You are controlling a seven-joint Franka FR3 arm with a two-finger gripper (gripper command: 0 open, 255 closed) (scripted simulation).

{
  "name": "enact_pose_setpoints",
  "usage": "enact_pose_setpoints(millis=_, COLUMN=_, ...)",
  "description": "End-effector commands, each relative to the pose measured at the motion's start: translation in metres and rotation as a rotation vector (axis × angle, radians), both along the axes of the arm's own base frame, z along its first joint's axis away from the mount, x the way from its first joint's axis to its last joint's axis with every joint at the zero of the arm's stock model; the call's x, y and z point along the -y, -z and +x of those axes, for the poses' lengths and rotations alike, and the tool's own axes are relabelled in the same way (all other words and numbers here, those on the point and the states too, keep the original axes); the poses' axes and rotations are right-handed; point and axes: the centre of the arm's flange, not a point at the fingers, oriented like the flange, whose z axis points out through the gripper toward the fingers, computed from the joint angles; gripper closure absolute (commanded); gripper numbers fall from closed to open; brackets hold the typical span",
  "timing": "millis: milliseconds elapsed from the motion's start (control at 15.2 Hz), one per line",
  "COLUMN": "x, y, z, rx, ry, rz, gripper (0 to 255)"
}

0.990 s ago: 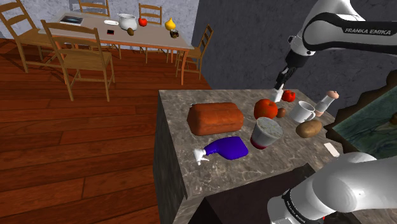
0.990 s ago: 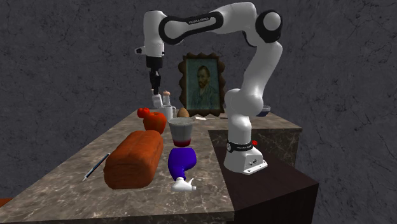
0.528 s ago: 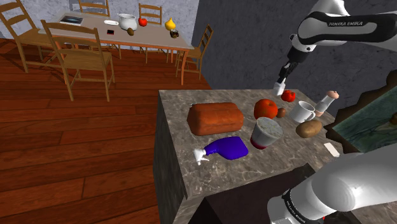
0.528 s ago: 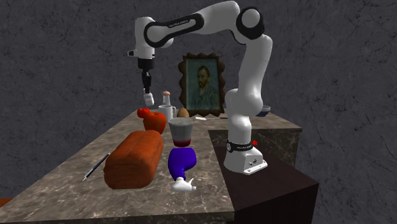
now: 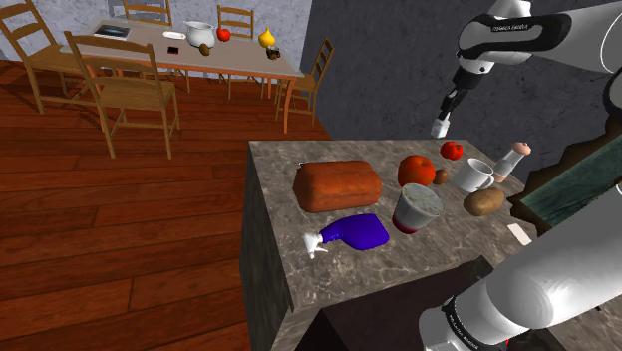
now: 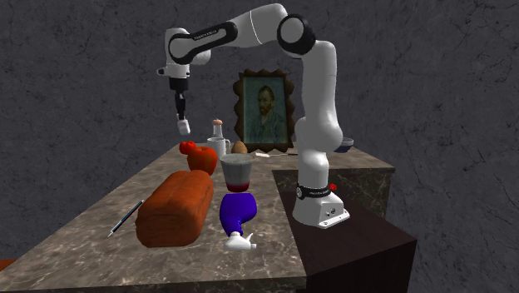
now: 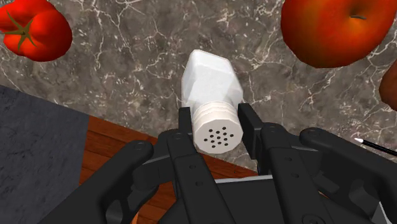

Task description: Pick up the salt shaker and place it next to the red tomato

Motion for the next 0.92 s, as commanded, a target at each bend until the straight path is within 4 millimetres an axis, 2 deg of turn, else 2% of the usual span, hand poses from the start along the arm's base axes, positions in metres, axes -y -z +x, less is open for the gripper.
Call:
enact_pose_setpoints(millis=0, x=0.026, y=-0.001, z=0.013, rx=0.000, ry=-0.002, rz=-0.001, gripper=255)
enact_pose_setpoints(millis=462, x=0.115, y=-0.001, z=0.051, rx=0.000, ry=-0.002, rz=-0.001, gripper=255)
enact_pose_setpoints(millis=858, x=0.115, y=0.030, z=0.051, rx=0.000, ry=-0.002, rz=-0.001, gripper=255)
